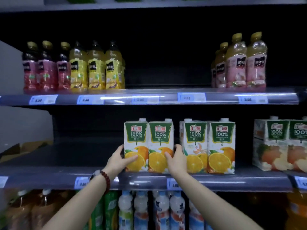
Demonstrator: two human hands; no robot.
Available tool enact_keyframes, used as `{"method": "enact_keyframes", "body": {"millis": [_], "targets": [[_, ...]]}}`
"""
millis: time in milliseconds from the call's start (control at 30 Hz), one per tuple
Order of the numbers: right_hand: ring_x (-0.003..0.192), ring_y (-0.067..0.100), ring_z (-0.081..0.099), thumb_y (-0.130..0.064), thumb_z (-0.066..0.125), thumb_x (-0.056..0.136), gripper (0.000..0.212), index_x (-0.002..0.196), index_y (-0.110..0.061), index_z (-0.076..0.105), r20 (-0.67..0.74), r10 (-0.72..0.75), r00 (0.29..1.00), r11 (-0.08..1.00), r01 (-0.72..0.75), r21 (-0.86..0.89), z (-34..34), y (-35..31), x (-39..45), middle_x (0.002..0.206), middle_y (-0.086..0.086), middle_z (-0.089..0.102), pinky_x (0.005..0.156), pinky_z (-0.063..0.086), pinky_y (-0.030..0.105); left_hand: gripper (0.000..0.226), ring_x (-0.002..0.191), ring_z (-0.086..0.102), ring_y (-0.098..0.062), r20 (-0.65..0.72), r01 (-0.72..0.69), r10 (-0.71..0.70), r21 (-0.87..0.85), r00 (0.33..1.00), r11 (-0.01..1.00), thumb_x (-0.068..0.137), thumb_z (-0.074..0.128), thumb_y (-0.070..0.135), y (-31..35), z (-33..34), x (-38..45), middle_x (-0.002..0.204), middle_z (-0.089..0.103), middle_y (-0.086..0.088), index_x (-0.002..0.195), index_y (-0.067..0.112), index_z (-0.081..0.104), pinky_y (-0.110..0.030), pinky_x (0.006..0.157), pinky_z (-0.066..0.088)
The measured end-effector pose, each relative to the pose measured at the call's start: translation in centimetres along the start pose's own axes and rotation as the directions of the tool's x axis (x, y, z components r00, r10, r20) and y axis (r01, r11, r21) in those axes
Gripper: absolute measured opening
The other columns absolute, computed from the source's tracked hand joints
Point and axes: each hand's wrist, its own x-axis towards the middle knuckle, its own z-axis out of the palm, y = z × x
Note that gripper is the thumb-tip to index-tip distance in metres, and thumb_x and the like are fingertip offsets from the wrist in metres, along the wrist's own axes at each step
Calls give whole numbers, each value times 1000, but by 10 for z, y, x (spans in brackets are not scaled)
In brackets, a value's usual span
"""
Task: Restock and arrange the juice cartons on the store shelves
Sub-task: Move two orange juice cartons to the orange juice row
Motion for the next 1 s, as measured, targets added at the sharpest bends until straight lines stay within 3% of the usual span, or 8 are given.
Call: {"method": "enact_keyframes", "body": {"millis": [133,267,333,500,633,767,900,1000], "targets": [[60,-5,48,-23,58,94,41,132,-16,46,-67,-22,998,1000,22,-2,2,14,6,78,-15,49,42,37,11,67,82,65,-5,-40,-63,66,67,997,996,75,81,27,-6,3,10,93,67,8,134,24,48,-22,62,55],[67,8,61,-22,57,94,34,128,-19,51,-100,-17,995,1000,16,-8,-8,14,7,81,-16,56,57,54,25,56,84,66,-7,38,-78,77,18,996,997,81,75,24,-5,7,11,97,68,7,131,29,49,-17,57,52],[73,12,63,-27,59,93,30,122,-18,57,-130,-45,990,992,28,-123,-15,12,6,89,-6,66,61,54,28,54,88,66,-10,57,-86,86,2,995,996,82,75,23,-4,9,11,100,69,4,129,30,50,-20,60,53],[64,18,56,-30,64,90,21,89,-10,69,-143,-188,972,898,111,-426,-39,8,9,69,2,64,64,51,30,48,88,67,-8,37,-120,119,14,992,993,80,77,24,-4,20,8,97,70,9,121,33,53,-24,64,56],[63,19,58,-28,63,91,22,86,-7,68,-128,-225,966,868,139,-476,-41,7,8,74,7,70,56,50,28,46,86,64,-1,6,-136,136,59,991,989,79,78,28,-2,28,5,94,68,15,116,37,52,-20,64,54],[64,17,57,-34,63,90,24,84,-10,61,-147,-284,947,857,182,-481,-45,13,6,69,1,62,65,53,33,46,85,62,3,-6,-132,133,84,991,988,80,76,28,1,29,2,94,66,17,118,34,53,-17,64,51],[84,22,56,-43,70,80,34,94,-18,52,-307,-220,926,925,98,-367,-83,30,12,92,0,59,67,48,33,47,91,69,-14,-9,-100,101,74,995,992,78,79,27,2,30,4,100,71,6,119,28,56,-37,79,59],[112,36,47,-41,80,71,68,120,-10,46,-515,-126,848,953,-40,-300,-129,56,26,124,15,49,86,44,43,48,91,70,-18,-9,-73,73,58,997,996,77,79,25,1,31,6,100,71,3,119,28,56,-43,81,59]]}}
